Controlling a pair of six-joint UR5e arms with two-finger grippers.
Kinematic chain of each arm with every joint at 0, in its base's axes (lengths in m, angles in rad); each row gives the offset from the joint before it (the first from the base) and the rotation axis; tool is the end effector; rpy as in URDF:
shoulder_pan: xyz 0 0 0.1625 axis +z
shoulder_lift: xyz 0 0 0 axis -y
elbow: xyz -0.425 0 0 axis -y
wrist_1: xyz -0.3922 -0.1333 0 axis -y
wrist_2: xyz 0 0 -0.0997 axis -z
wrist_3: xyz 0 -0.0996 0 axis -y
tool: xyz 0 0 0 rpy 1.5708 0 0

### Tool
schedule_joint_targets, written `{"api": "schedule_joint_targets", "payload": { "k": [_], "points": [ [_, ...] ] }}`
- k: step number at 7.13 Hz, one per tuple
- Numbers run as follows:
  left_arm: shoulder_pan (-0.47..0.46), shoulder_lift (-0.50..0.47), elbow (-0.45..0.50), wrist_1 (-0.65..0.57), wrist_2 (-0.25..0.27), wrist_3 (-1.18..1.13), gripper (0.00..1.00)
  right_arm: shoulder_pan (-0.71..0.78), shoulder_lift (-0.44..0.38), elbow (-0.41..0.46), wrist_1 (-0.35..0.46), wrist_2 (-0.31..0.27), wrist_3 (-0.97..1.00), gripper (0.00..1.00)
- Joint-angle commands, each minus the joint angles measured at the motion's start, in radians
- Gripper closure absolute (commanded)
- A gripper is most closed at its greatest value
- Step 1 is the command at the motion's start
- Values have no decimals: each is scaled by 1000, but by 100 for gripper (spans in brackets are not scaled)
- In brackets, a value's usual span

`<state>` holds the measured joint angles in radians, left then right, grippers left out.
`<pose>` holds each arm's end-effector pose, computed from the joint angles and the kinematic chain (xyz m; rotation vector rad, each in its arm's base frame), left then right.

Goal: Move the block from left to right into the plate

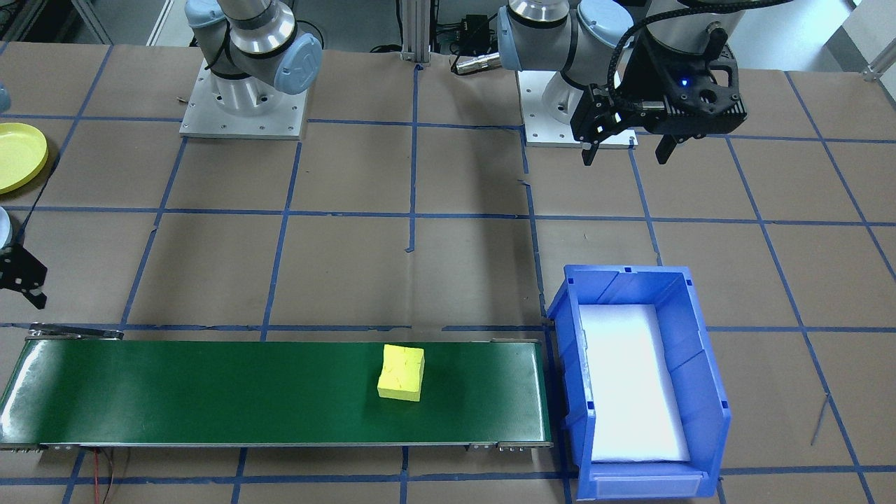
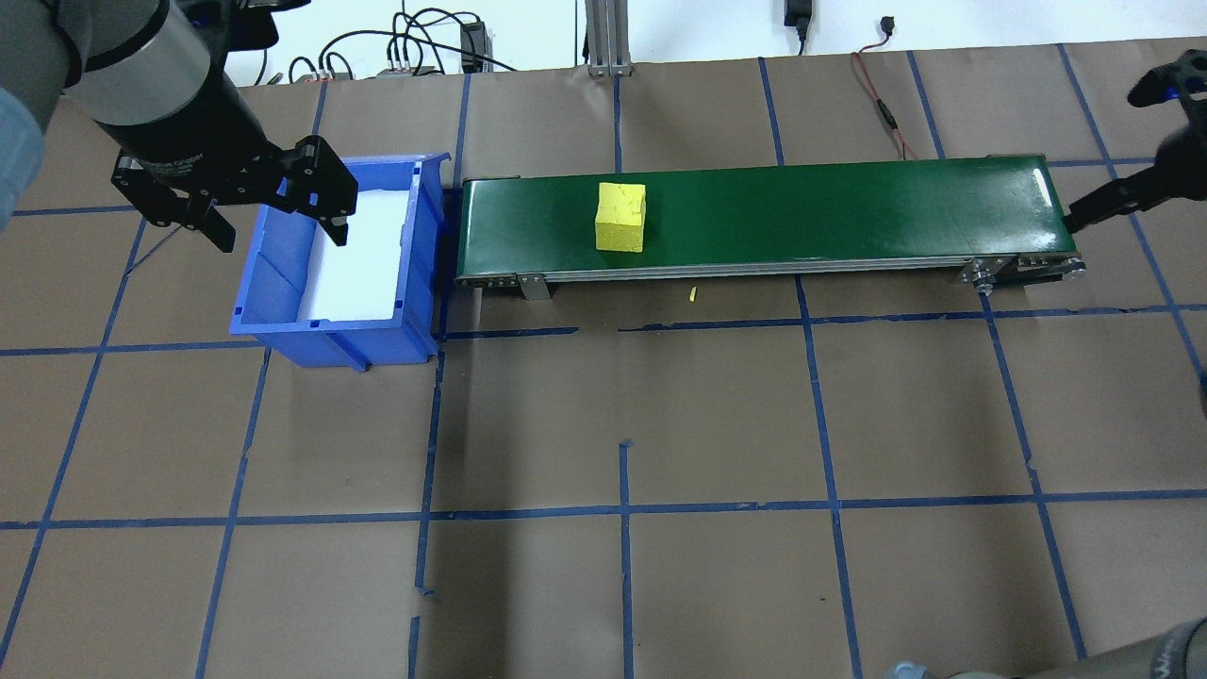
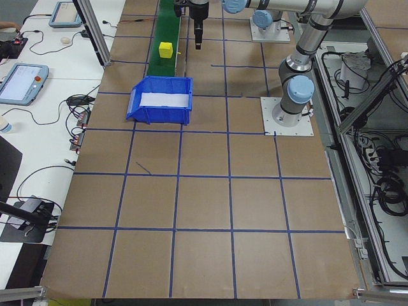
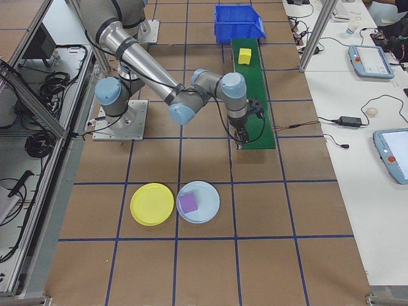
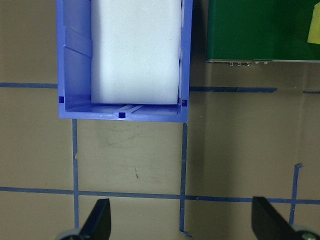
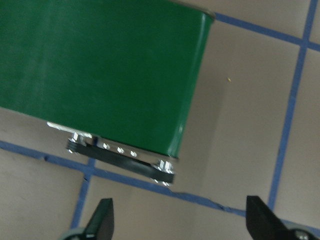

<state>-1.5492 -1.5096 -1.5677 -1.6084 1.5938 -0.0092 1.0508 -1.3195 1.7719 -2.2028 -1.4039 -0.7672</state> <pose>-0.1209 -0.4704 0.5150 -0.0485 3.1178 -0.0414 -0.1552 -0.5726 0.3239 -0.4044 3.0665 -0.3780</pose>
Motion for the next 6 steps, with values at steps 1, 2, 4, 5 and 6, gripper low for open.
{"api": "schedule_joint_targets", "payload": {
  "k": [1,2,4,5,6],
  "points": [
    [14,-9,8,10,-18,5,0,148,51,-51,0,16,196,0],
    [24,-8,8,10,-8,6,0,181,54,-55,0,83,266,1],
    [27,-6,8,9,-8,5,0,237,74,-57,0,114,420,0],
    [26,-6,9,9,-12,6,0,259,78,-58,0,126,506,0],
    [26,-6,9,9,-11,5,0,264,103,-86,0,170,514,0]
  ]
}}
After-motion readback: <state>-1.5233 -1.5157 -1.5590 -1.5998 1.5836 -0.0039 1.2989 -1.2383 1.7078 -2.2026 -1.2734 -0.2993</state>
